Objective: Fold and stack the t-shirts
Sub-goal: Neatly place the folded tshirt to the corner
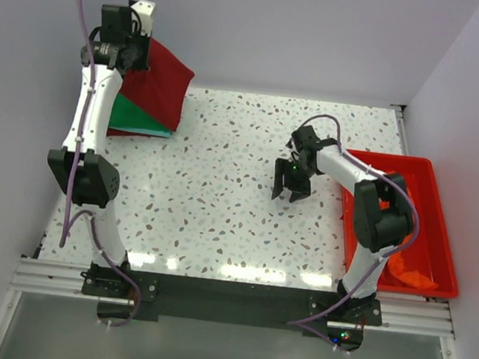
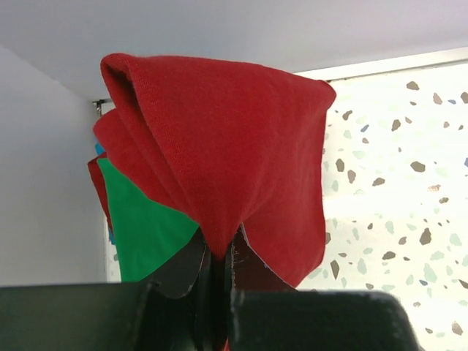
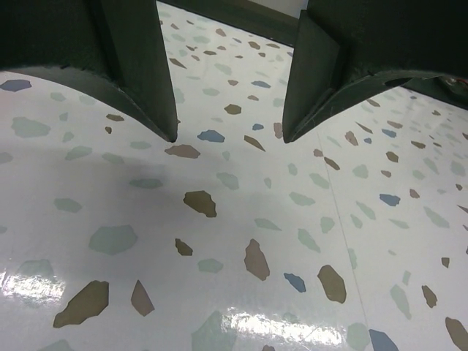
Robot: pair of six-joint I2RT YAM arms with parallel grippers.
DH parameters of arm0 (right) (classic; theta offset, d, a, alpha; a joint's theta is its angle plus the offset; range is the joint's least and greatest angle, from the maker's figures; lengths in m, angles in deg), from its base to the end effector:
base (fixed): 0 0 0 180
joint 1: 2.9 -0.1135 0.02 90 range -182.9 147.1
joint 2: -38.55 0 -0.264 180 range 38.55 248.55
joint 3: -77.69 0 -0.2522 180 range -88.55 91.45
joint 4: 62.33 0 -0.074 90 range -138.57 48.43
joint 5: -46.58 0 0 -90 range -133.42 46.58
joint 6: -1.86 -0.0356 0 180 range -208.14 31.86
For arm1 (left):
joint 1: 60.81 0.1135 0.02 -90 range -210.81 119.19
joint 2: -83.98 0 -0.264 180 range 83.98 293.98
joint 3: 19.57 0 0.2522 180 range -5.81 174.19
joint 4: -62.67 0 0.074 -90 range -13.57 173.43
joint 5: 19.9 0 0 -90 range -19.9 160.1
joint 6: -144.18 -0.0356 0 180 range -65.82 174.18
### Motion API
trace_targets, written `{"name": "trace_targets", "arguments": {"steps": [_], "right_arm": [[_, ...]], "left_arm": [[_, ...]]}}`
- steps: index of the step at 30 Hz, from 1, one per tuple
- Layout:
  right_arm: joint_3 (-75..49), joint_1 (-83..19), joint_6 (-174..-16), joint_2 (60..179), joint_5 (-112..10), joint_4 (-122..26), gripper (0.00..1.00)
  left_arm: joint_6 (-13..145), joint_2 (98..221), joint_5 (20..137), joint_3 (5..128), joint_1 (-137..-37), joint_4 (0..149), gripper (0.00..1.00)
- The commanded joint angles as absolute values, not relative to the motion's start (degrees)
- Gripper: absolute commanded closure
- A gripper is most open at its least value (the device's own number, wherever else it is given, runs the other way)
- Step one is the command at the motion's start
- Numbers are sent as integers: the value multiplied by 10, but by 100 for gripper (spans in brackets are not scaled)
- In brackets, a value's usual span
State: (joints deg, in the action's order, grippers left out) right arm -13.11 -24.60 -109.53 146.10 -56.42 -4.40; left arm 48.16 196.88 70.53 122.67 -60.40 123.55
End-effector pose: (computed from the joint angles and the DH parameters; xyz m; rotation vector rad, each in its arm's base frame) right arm 0.3359 0.1423 0.1802 -0.0487 2.9696 0.4459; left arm 0.4360 0.0029 0.4229 0.1083 2.1190 0.0586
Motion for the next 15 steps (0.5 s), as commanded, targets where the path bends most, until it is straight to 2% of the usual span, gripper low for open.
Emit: {"name": "trace_targets", "arguments": {"steps": [1, 3, 4, 6, 7, 8, 9, 10, 15], "right_arm": [[-138, -244, -1096, 1420, -565, -44, 37], [-141, -244, -1098, 1403, -566, -43, 37], [-145, -245, -1099, 1396, -567, -41, 37], [-146, -244, -1098, 1378, -565, -31, 37], [-148, -244, -1098, 1371, -564, -28, 36], [-149, -245, -1098, 1363, -565, -21, 36], [-148, -245, -1095, 1350, -564, -16, 35], [-148, -245, -1095, 1339, -563, -12, 35], [-149, -245, -1097, 1284, -540, 10, 34]], "left_arm": [[492, 1980, 719, 1224, -573, 1173, 100], [493, 1999, 723, 1221, -549, 1161, 100], [498, 2016, 725, 1224, -541, 1158, 96], [505, 2035, 732, 1227, -517, 1154, 75], [516, 2053, 716, 1228, -509, 1155, 55], [523, 2061, 703, 1229, -503, 1158, 11], [529, 2067, 676, 1229, -491, 1160, 0], [537, 2070, 627, 1229, -486, 1156, 0], [581, 2038, 561, 1212, -474, 1140, 0]]}}
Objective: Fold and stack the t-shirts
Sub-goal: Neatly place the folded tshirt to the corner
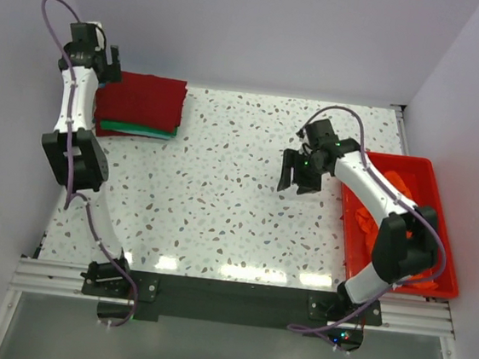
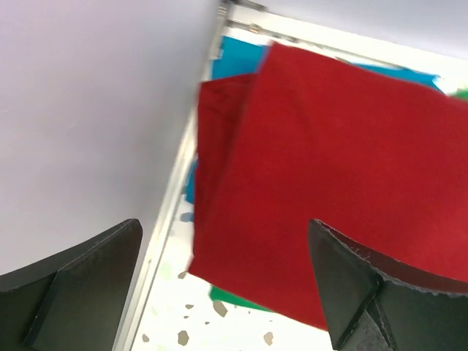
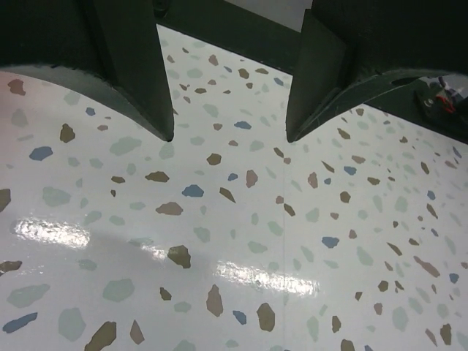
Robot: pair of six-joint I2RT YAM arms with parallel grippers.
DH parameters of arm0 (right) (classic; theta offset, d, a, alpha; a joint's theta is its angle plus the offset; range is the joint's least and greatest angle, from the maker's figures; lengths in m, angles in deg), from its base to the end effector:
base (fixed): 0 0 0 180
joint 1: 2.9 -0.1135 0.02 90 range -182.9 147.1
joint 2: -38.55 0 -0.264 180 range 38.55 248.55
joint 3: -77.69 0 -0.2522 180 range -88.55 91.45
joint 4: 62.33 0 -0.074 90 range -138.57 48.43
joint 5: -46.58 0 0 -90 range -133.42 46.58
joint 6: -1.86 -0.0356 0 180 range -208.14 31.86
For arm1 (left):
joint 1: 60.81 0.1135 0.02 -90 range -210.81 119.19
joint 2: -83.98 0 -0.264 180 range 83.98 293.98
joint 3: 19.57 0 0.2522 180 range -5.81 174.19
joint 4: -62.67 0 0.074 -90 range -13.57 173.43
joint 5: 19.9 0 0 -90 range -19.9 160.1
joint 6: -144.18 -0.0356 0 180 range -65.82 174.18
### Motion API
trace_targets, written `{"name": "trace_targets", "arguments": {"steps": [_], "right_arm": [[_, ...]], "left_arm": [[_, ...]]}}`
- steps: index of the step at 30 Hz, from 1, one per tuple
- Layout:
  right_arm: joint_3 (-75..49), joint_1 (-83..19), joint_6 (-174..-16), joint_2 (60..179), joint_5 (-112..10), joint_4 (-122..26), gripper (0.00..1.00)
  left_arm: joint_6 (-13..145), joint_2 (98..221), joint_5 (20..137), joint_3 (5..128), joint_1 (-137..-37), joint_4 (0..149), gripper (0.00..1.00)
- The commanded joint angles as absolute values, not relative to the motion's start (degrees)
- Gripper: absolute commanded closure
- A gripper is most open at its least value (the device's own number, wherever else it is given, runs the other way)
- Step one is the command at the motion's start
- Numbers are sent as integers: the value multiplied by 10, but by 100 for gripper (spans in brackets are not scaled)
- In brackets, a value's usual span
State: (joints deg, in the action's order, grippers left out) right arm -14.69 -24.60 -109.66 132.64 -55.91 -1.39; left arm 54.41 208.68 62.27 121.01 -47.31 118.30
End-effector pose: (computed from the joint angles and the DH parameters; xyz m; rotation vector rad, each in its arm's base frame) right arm 0.3049 0.1296 0.2480 -0.0659 2.8135 0.4932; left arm 0.4820 0.1207 0.3297 -0.3438 2.2457 0.2774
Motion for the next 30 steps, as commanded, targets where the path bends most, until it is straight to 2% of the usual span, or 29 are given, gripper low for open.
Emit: {"name": "trace_targets", "arguments": {"steps": [1, 4, 12, 19, 24, 30], "right_arm": [[-152, -244, -1098, 1279, -535, 12, 34], [-164, -245, -1105, 1258, -522, 5, 34], [-189, -244, -1122, 1221, -478, -35, 33], [-210, -245, -1133, 1183, -439, -73, 33], [-232, -244, -1140, 1162, -436, -95, 33], [-265, -244, -1156, 1141, -425, -108, 33]], "left_arm": [[593, 2018, 561, 1203, -474, 1132, 0], [599, 1969, 560, 1154, -491, 1119, 0], [645, 1765, 627, 859, -567, 1031, 0], [681, 1560, 497, 625, -723, 963, 0], [710, 1495, 487, 545, -820, 967, 0], [776, 1446, 493, 487, -869, 974, 0]]}}
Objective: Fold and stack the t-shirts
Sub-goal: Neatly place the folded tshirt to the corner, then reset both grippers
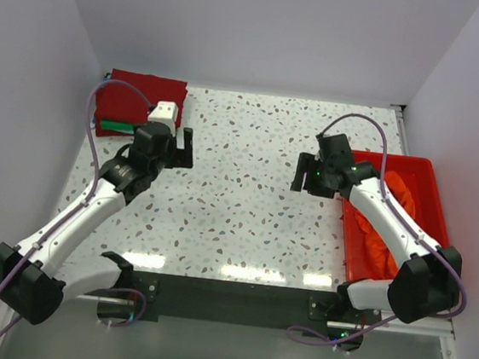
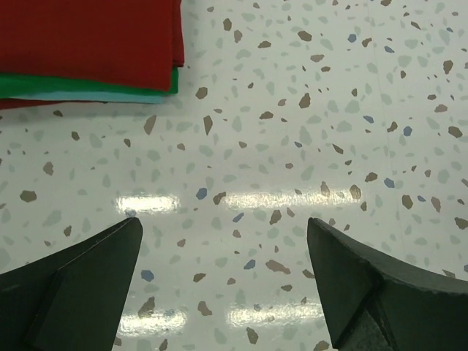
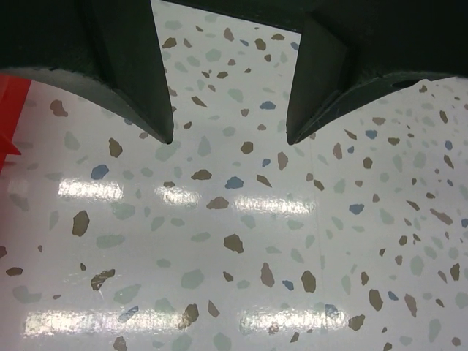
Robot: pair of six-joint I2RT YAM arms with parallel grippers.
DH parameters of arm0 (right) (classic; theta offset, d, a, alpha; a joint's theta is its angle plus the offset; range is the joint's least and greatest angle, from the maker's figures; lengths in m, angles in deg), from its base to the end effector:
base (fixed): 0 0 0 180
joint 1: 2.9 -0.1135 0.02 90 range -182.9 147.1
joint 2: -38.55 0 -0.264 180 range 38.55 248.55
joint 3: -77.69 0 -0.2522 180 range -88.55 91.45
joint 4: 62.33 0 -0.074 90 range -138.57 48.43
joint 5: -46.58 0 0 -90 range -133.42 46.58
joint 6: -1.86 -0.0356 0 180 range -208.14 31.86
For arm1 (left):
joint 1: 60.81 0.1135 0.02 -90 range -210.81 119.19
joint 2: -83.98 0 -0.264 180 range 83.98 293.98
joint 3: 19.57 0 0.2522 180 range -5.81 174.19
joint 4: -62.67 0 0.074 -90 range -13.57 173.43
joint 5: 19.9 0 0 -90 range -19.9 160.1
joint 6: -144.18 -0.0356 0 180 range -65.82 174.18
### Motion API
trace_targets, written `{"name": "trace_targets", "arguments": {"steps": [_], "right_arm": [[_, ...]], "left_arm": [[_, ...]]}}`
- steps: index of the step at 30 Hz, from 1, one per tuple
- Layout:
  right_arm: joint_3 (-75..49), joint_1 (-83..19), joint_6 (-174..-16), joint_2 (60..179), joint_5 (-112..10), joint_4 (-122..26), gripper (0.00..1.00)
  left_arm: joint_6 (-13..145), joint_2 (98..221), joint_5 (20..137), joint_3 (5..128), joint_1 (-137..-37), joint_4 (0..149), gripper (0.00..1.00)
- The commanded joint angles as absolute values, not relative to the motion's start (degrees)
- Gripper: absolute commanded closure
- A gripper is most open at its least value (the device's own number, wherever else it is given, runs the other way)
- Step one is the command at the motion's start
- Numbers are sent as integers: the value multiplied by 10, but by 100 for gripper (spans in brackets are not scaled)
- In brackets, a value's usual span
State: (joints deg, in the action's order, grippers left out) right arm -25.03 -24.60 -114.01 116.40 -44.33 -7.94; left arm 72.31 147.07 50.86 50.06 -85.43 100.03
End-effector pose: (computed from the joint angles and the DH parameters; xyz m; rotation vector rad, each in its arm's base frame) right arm 0.2595 0.1039 0.2793 0.0870 2.5652 0.3454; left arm 0.2262 -0.0908 0.3225 -0.0817 2.0757 -0.1016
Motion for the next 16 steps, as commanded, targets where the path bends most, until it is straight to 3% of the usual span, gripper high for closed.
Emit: {"name": "trace_targets", "arguments": {"steps": [1, 16], "right_arm": [[-269, -245, -1157, 1134, -421, -109, 33], [-300, -245, -1162, 1069, -359, -88, 33]], "left_arm": [[780, 1443, 494, 480, -873, 974, 0], [773, 1400, 478, 451, -889, 944, 0]]}}
